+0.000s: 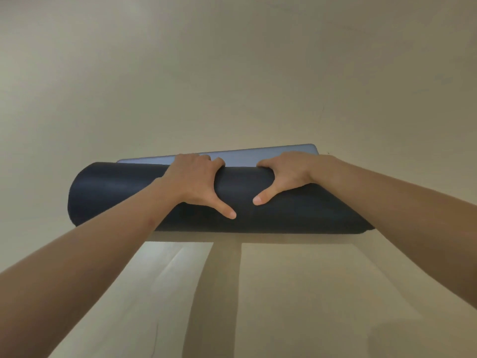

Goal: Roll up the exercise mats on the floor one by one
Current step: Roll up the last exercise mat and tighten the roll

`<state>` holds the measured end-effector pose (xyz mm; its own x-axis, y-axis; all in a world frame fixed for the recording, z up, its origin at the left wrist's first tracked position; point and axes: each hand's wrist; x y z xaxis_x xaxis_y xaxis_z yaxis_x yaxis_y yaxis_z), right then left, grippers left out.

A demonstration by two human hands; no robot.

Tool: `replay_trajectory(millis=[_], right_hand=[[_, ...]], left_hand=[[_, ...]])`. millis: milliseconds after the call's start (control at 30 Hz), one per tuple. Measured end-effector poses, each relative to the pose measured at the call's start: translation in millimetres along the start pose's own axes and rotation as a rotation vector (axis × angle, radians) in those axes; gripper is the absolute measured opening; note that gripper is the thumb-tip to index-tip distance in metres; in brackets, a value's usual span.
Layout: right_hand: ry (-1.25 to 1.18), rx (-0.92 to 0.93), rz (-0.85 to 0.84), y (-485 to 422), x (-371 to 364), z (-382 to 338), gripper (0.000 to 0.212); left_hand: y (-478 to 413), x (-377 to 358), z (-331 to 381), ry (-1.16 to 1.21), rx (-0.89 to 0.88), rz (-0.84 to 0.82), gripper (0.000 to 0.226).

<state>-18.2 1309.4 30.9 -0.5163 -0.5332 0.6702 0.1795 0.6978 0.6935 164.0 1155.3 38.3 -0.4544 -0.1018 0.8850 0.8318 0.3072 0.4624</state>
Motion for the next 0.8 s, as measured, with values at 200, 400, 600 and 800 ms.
replay_trajectory(millis=[200,400,600,800], right_hand=[[0.238,-0.008,0.135,55.2,-54.5,-36.1,0.107],[0.369,-0.107,0.364,76.7,-120.5,-38.5,0.125],[0.069,-0.041,0.308,57.3,-91.1,-16.6,0.117],[-0.051,-0.073,0.309,41.6,-68.0,-5.4,0.101]], left_hand=[[57.9,-31.1,33.2,-0.187,-0.017,0.107,0.12],[106.9,-63.8,26.6,0.071,-0.003,0.293,0.103],[113.3,-84.4,-0.1,-0.052,0.031,0.249,0.129],[79.7,-89.5,8.1,-0.161,0.069,0.246,0.148]])
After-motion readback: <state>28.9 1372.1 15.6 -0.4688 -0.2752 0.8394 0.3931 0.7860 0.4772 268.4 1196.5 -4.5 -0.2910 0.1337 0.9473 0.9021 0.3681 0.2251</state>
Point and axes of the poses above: each hand's wrist, its own y-axis away from the middle knuckle, its own x-axis out of the back of the hand, z = x × y, and after that the axes turned 4 degrees about -z, right-handed
